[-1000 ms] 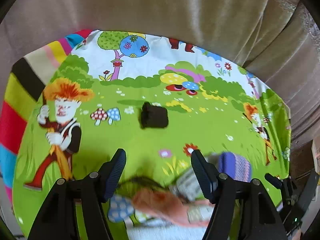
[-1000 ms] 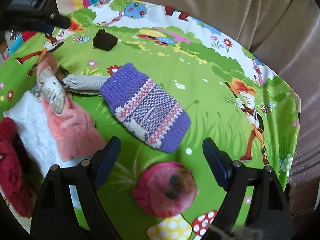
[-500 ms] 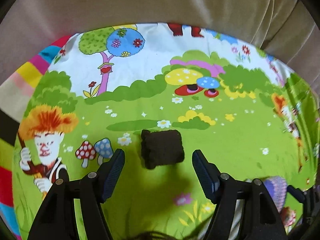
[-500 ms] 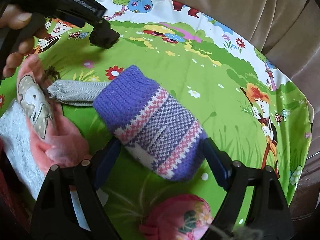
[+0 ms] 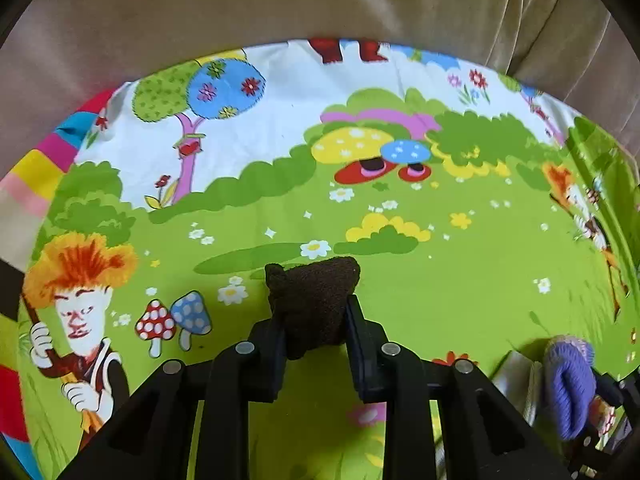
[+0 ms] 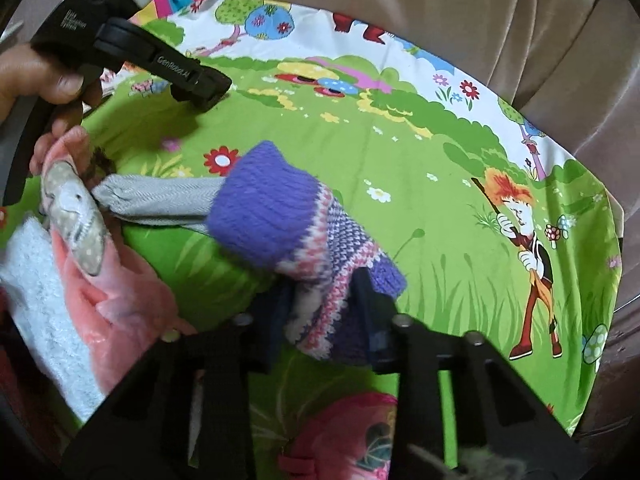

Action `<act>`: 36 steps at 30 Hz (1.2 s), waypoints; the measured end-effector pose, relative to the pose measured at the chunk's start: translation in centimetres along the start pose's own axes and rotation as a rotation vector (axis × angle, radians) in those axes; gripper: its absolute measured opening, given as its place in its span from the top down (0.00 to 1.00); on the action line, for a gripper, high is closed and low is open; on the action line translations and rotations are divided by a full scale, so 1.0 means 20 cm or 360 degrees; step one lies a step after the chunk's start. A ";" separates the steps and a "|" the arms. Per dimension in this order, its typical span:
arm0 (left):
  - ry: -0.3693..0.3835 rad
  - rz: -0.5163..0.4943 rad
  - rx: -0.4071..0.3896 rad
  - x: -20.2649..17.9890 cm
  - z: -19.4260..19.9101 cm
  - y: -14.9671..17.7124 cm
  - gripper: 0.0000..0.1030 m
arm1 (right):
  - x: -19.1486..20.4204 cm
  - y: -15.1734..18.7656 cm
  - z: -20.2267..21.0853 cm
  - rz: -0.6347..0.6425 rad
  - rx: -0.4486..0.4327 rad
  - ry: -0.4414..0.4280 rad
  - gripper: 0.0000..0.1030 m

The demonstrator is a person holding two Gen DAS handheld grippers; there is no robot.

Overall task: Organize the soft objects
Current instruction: 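Grasp the black pouch with the left gripper while the right gripper grasps the purple knit sock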

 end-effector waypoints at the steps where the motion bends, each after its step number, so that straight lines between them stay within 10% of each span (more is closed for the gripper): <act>1: 0.0001 0.0006 -0.0014 0.00 0.02 0.00 0.74 | -0.01 0.01 0.01 -0.0014 -0.0006 -0.0004 0.74; 11: 0.0055 0.0130 -0.0187 0.02 0.35 0.08 0.74 | -0.08 0.04 0.13 -0.0208 -0.0087 -0.0034 0.89; 36: 0.0254 0.0238 -0.0420 -0.34 0.89 0.56 0.74 | -0.18 0.23 0.61 -0.0427 -0.0249 -0.0025 0.90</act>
Point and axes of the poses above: each gripper's, at about its wrist camera, not at the fingertips, and z roughly against the way its jaws point, x to its left, y to its underside, the point moved 7 cm from there along -z, roughly the way its jaws point, and after that the axes turned 2 degrees about y, right-handed, at the moved point
